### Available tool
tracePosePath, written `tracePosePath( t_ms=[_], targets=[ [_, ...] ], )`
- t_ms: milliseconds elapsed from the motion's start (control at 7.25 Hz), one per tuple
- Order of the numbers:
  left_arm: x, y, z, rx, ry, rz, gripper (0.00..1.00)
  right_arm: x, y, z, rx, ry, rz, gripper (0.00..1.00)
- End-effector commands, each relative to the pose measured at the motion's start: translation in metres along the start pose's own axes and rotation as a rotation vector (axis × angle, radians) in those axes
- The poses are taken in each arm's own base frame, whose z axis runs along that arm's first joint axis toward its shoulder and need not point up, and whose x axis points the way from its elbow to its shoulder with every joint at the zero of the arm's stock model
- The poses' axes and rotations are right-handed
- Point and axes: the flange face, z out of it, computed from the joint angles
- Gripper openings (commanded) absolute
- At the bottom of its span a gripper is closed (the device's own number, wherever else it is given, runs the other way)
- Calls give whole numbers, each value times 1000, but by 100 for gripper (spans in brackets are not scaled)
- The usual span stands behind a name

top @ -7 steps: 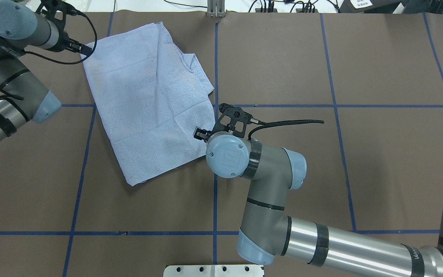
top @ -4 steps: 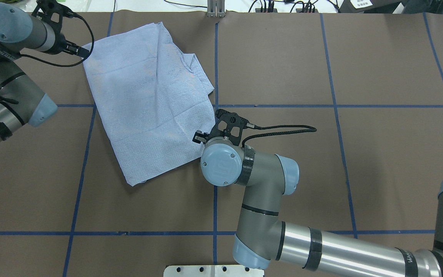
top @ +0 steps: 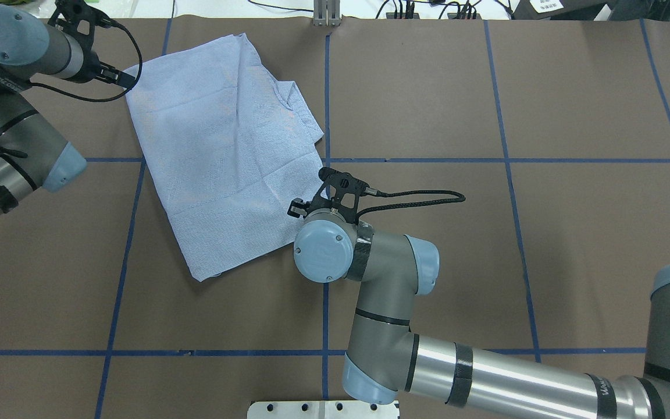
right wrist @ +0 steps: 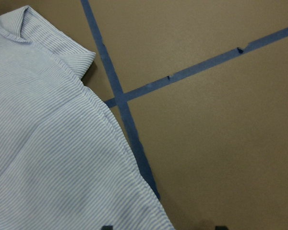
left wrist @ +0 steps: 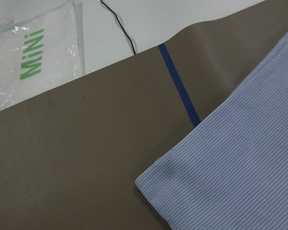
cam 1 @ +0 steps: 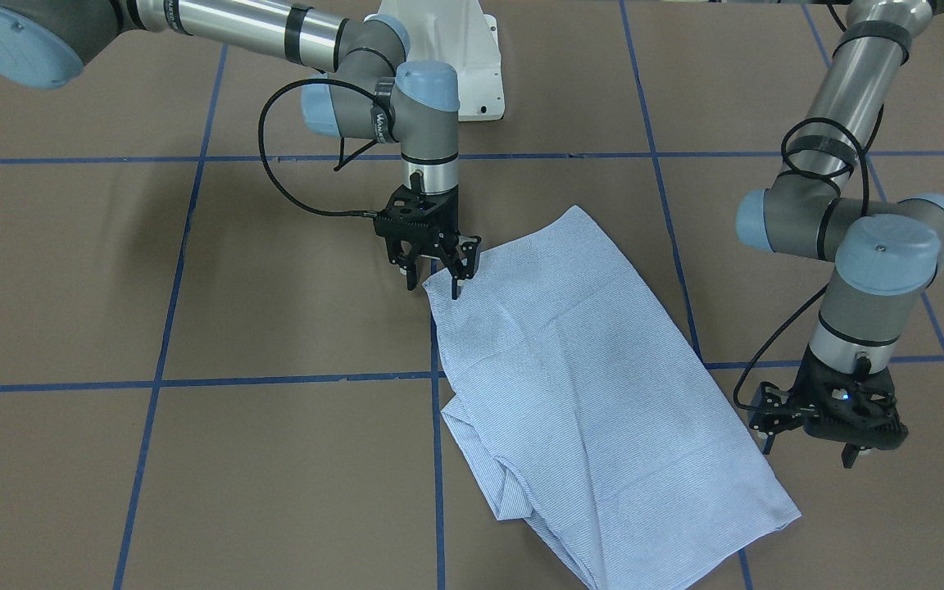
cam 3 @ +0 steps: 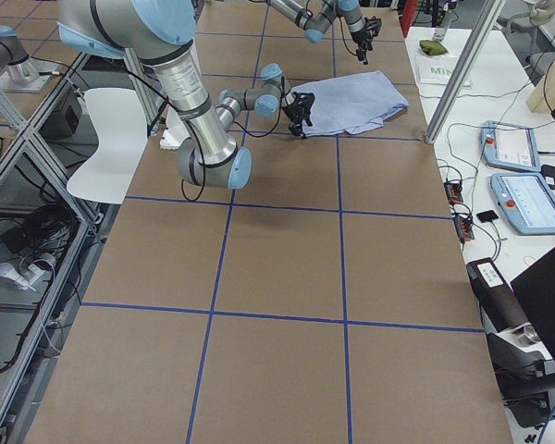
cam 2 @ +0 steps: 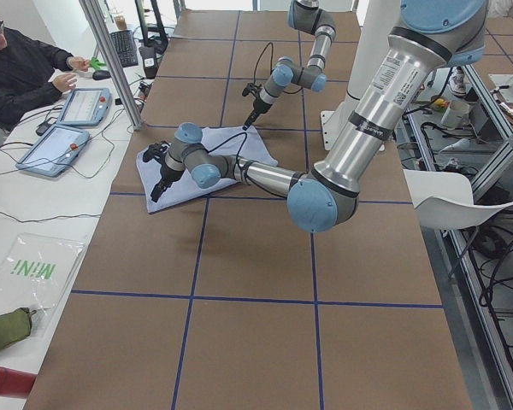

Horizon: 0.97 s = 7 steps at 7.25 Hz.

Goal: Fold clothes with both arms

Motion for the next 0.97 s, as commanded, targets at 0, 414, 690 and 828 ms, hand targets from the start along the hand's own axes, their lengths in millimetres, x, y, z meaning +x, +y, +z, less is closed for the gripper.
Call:
tracePosePath(
  t_ms=[0,414,690,828],
  targets=[
    [0,0,0,0,0,1,100,-8,1,-1,-1,-4,4,58],
    [1,0,0,-3,4,2,100,-13,9,-4,-10,-7,1,14],
    [1,-1,0,-1,5,3,100,-13,9,-4,-10,-6,-2,1],
    [1,-1,0,0,6,3,100,-13,9,-5,-14,-5,-13,4]
  ],
)
